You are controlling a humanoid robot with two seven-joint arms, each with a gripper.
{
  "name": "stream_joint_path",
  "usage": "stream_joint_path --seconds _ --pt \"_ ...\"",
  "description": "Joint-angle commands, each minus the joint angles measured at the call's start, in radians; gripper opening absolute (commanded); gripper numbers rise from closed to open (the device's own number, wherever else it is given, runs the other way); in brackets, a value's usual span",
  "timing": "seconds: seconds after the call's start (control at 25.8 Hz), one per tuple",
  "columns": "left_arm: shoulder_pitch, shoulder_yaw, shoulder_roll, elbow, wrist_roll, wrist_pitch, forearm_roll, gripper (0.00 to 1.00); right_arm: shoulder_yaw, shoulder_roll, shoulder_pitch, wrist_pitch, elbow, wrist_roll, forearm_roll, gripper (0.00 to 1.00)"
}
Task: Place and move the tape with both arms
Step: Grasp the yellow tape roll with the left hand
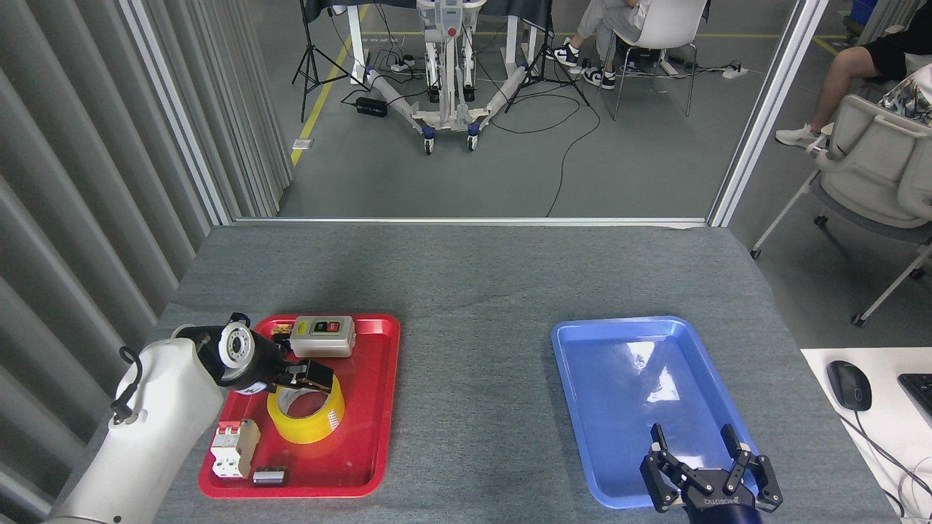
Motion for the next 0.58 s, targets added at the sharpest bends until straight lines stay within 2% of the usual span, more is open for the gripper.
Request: stream_joint_path --seconds 0.0,0.19,0.27,0.54 --pt "-0.004 0.000 0.006 0.024 0.057 -0.010 -0.065 0.99 0.000 0.010 0.000 0.001 0.001 0.001 0.007 1.00" --pt "0.004 -0.003 0.015 0.044 0.094 -0.042 -0.128 0.99 0.002 0.036 0.000 0.004 0.000 0.001 0.034 1.00" --pt "0.004 -0.001 0.016 0.056 0.098 -0.072 -0.134 0.95 0.002 0.043 -0.002 0.004 0.001 0.003 0.045 1.00" --pt "0.004 -0.006 0.012 0.106 0.124 -0.109 -0.147 0.94 0.002 0.057 -0.002 0.007 0.001 0.004 0.059 1.00"
